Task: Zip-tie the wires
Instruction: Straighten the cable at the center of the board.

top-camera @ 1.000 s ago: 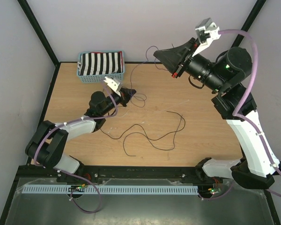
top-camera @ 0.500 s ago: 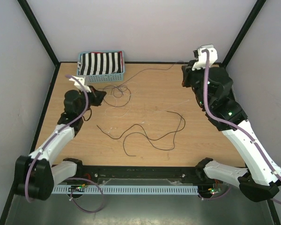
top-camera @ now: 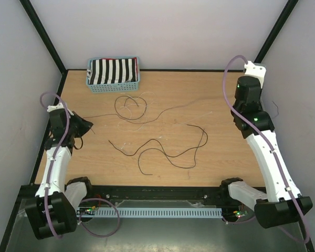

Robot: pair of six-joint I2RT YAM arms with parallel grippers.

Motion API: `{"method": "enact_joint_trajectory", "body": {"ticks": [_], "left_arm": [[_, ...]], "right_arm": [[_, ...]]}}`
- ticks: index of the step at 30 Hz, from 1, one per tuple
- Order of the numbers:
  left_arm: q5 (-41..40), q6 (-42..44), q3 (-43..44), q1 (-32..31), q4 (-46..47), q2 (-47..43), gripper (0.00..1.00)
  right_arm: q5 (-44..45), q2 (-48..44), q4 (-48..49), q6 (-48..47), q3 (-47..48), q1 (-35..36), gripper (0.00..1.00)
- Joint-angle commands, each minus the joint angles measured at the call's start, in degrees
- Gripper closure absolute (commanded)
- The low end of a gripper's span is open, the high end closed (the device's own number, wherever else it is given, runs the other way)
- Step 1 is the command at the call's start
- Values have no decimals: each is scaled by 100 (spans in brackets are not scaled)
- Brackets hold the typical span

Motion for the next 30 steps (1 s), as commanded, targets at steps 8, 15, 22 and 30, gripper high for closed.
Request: {"method": "enact_joint_trajectory", "body": {"ticks": [8,15,22,30], "left_arm": [[1815,102,85,-589,-253,495,100],[1392,62,-186,-1591,-255,657,100],[1250,-62,-514,-1604,-223,598,100],[1081,-377,-849,-1688,-46,698,96]], "right_arm": [[-781,149,-144,226,-983,-1310,100],[-959,475,171,302,-1440,-1491,100],[-929,794,428,396,-1748,-1567,100],[-1007,985,477,528,-1742,-1699,81]]}}
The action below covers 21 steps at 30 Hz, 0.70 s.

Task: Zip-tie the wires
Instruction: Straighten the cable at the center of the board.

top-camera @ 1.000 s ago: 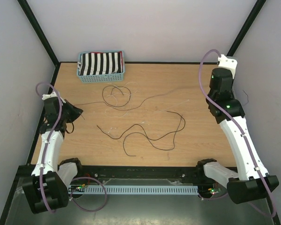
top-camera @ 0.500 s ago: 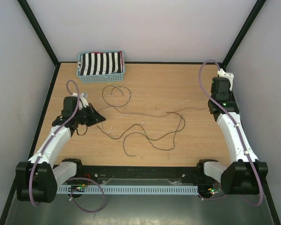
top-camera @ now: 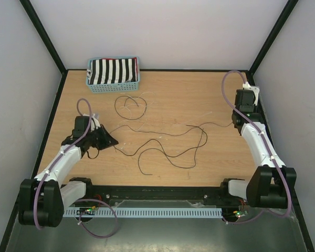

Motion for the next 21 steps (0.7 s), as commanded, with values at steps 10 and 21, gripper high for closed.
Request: {"method": "enact_joint_trajectory", "body": {"ticks": [10,21], "left_arm": [[-335,-503,-407,-326,282,452,77],[-1086,-951,-772,-335,293,19,48]], "right_arm": [[-808,28,81,273,234,-79,63],[-2643,-318,257,451,414,-79,32]]}}
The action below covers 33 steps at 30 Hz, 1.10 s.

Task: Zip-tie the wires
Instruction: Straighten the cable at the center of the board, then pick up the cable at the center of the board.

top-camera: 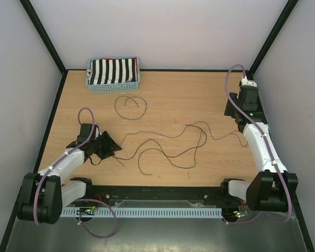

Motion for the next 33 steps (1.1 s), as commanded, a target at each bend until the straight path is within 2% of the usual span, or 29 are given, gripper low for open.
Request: {"method": "enact_joint_trajectory", "body": {"ticks": [1,5,10,14,16,19,25,33], "left_arm": [[-402,-191,-82,-15,-55,-408,45],[-404,-10,246,-15,-461,-603,37],[-653,329,598,-7,-1024,-1064,29],[-937,492,855,23,-1087,-1470,14],[-1031,646,1140,32,-1073,-1433,10],[-939,931,1746,79,-1050,-1012,7],[-607,1192,2770,302,-720,475,8],[-126,1160,4049,230,-172,2666,17]], "right_arm": [[-673,-194,183,129,121,-24,31],[-1072,-133,284,210,113,-24,29],[-2161,-122,629,637,119,52,30],[-2437,7,894,821,173,404,28],[-2571,136,1074,941,186,648,26],[-2742,332,1362,1142,173,1000,24],[-3005,512,1802,1374,39,1418,22],[-3165,529,1941,1374,-48,1448,22]]}}
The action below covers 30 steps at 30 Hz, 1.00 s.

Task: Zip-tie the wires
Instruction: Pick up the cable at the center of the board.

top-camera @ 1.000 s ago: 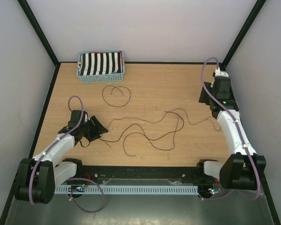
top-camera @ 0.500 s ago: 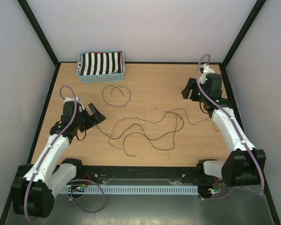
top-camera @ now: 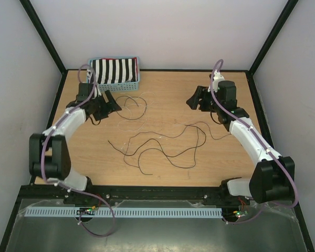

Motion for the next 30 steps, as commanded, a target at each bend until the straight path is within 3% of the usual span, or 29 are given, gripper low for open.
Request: {"method": "enact_joint_trajectory", "body": {"ticks": [1,9,23,27,30], "left_arm": [[248,132,732,-153,347,875,18],[-139,924,2575,-286,-487,2422,22],[321,1447,3402,-358,-417,3780,39],[550,1524,3545,-420,-386,3956,50],[524,1549,3539,-482,-387,3988,64]], "right_arm": [[-163,-6,303,45,-53,19,22],[-5,-53,308,-83,-64,16,22],[135,-243,317,-141,-63,18,22],[259,-266,251,-207,-47,14,22],[316,-264,234,-224,-53,18,22]]}}
